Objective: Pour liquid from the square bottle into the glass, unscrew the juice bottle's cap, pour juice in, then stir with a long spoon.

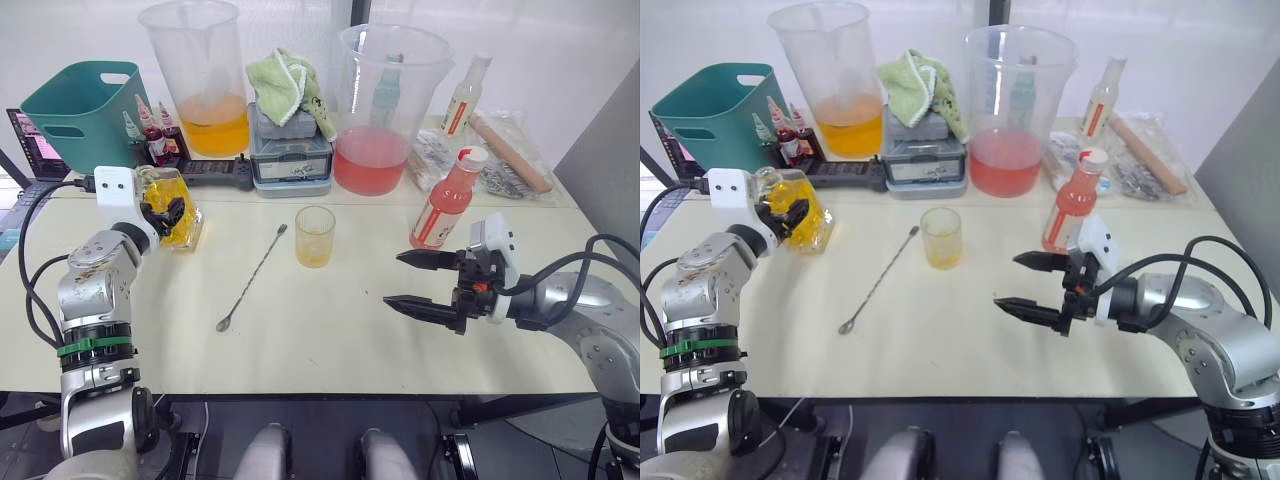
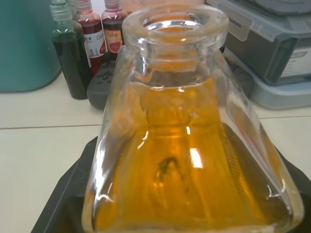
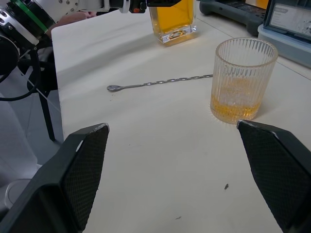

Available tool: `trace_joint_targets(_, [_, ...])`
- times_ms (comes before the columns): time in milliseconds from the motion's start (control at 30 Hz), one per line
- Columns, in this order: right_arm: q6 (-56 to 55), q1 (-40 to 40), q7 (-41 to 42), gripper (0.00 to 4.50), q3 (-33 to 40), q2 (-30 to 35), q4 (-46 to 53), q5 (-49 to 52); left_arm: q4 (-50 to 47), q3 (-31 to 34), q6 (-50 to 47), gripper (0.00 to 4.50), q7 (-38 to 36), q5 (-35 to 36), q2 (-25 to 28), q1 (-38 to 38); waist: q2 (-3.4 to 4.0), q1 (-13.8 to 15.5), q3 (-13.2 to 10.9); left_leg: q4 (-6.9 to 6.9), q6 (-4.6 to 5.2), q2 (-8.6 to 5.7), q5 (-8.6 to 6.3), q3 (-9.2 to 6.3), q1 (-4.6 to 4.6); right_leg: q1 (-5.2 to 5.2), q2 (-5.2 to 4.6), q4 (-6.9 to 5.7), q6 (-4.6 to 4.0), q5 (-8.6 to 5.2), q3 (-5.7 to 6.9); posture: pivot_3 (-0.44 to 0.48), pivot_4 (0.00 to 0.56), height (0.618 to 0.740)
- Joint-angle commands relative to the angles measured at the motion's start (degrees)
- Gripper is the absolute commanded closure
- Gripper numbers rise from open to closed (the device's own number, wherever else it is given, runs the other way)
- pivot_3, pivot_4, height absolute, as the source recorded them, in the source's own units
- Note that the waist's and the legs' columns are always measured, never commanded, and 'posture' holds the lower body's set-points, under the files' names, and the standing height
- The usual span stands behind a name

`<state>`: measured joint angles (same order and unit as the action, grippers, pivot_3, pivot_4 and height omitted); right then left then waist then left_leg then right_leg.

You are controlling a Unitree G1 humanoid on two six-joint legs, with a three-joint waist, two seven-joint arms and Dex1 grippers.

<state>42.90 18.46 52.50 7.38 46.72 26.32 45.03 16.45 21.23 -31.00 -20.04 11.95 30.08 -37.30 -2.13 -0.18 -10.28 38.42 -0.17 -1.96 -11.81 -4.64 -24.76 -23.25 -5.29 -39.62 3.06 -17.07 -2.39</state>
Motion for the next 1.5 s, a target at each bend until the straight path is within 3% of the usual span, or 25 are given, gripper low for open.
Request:
trace_joint_targets(33, [-0.9,1.5,0.5,0.02,0.7,0.5,0.2,0.0,-1.7,0.8,3.5,1.66,-0.8,0.9,2.5,-1.1,-0.01,-0.1,0.0,0.00,0.00,0.00,0.00,0.00,0.00,0.00,0.01,0.00,0.00,0.00,0.00,0.000,0.150,0.740])
trace_joint_targets(367, [0.0,3.4,-0.3,0.02,0.1,0.2,0.1,0.3,-0.5,-0.6,4.2,1.66,-1.4,0.6,2.7,-0.2,-0.01,-0.2,0.0,-0.02,0.00,0.02,0.00,0.01,0.05,0.00,0.00,-0.02,0.00,0.00,-0.01,0.000,0.150,0.740])
trace_joint_targets(433, [0.4,3.8,-0.6,0.00,-0.1,0.2,0.2,0.5,-2.4,0.0,5.0,0.64,-1.6,1.4,2.6,0.3,-0.01,-0.2,0.0,-0.02,0.00,0.02,0.00,0.01,0.06,0.00,0.00,-0.03,0.00,0.00,-0.02,0.000,0.150,0.740])
trace_joint_targets(533, [0.6,4.1,-0.7,0.00,-0.1,0.3,0.2,0.7,-5.4,1.0,7.0,0.05,-2.6,2.8,2.8,0.7,-0.01,-0.2,0.0,-0.03,0.00,0.02,0.00,0.01,0.07,0.02,-0.02,-0.03,0.00,0.00,-0.02,0.000,0.150,0.740])
trace_joint_targets(967, [1.1,5.9,0.5,0.00,-0.7,0.2,-1.1,0.7,-15.3,3.5,4.6,0.05,-2.7,9.0,6.6,-1.8,-0.01,-0.2,0.0,-0.06,0.00,0.03,0.00,0.04,0.17,0.07,-0.01,-0.02,0.00,0.00,-0.04,0.000,0.150,0.740])
trace_joint_targets(1133, [0.7,6.7,1.7,0.00,-1.3,0.4,-2.5,0.4,-20.6,4.0,0.1,0.05,-6.4,14.1,9.4,-0.8,-0.01,-0.4,0.0,-0.08,0.00,0.04,0.00,0.04,0.17,0.07,-0.01,-0.02,0.00,0.00,-0.04,0.000,0.150,0.740])
trace_joint_targets(1367, [0.6,7.5,3.9,0.00,-1.6,0.6,-4.3,0.4,-29.0,5.2,-9.1,0.05,-15.8,23.5,16.5,5.8,0.00,-0.7,0.0,-0.20,0.00,0.11,-0.01,0.11,0.34,0.13,0.02,0.04,-0.01,0.00,-0.05,0.000,0.150,0.740])
trace_joint_targets(1500, [1.1,4.5,2.8,0.00,1.1,1.7,-4.3,0.2,-38.3,6.5,-11.3,0.05,-25.6,27.3,22.7,19.2,0.02,-0.8,0.0,-0.43,0.00,0.31,-0.01,0.25,0.48,0.20,0.03,0.26,-0.01,-0.01,-0.11,0.000,0.150,0.740])
